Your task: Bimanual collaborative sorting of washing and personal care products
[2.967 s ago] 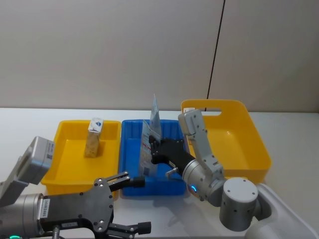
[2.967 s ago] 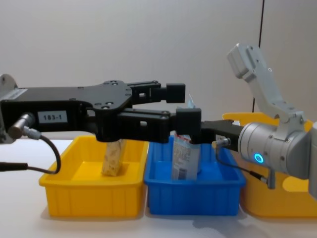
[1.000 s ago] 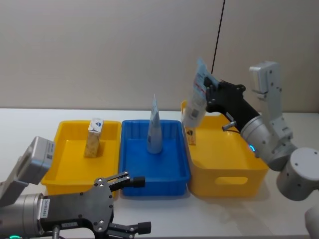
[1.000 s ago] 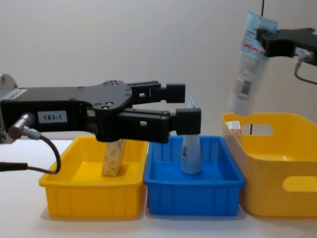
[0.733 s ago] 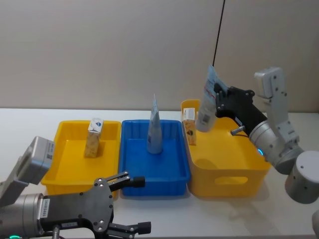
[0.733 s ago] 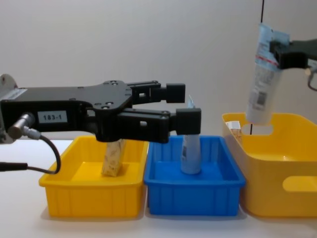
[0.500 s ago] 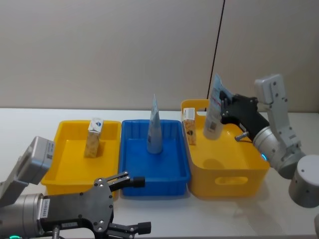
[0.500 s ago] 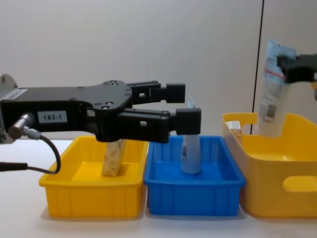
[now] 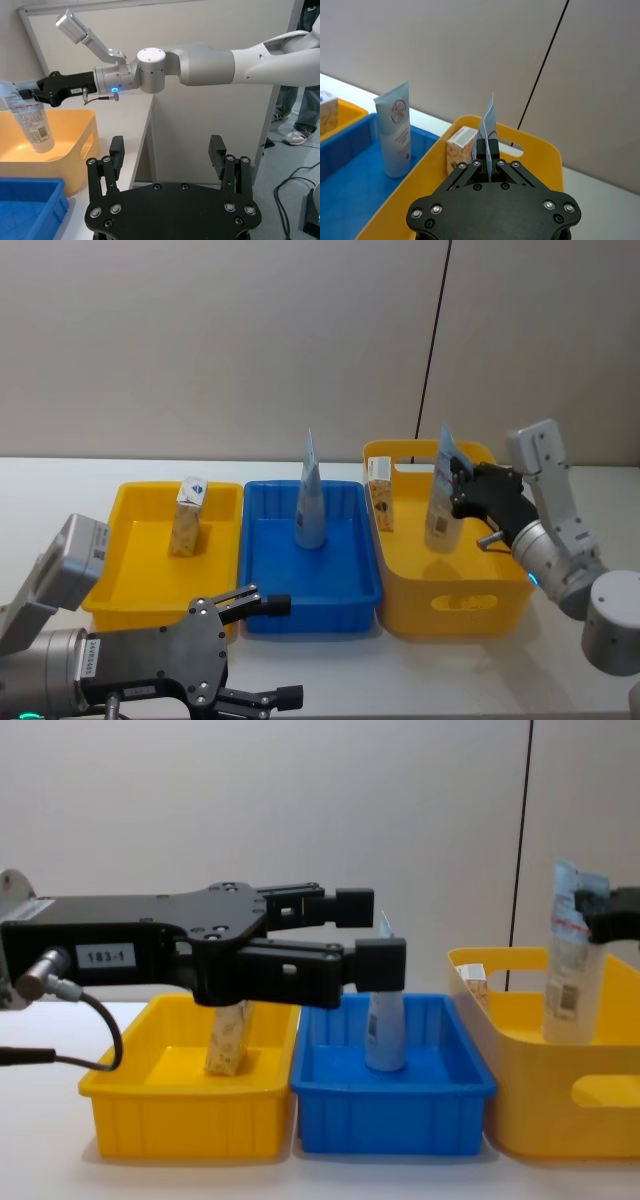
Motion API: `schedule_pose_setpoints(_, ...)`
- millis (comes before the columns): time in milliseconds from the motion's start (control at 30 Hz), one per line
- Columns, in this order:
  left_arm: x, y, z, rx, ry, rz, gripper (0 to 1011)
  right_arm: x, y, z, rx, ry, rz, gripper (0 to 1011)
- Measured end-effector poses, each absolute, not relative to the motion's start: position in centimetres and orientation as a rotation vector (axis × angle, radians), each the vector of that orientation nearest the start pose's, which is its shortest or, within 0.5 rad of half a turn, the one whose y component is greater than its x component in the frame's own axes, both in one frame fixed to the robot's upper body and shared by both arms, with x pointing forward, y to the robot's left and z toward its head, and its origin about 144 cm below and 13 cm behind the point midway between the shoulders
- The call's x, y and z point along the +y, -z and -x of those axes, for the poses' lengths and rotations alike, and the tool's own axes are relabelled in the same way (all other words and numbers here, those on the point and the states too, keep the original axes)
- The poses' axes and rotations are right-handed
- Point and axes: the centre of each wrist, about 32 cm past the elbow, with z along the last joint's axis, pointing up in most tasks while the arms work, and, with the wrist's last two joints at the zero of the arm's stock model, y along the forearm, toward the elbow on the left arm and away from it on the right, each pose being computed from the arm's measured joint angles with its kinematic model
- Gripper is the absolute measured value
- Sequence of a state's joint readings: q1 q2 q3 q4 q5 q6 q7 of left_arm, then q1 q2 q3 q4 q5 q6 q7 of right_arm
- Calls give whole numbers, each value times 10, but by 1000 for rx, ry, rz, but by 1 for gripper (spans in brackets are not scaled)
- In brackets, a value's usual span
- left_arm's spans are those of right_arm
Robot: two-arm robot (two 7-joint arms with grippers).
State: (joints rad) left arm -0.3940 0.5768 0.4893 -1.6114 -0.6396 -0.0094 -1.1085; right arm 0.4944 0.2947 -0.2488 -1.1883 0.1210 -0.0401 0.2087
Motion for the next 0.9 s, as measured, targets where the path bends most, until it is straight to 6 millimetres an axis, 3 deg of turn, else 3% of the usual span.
schedule_pose_setpoints(400, 254, -1254, -523, -148, -32, 24, 1001, -279, -1201, -588, -227, 1263, 187, 4)
schedule_pose_setpoints(900, 254, -1254, -523, -148, -32, 24, 1001, -278, -1203, -588, -247, 1276, 188, 426)
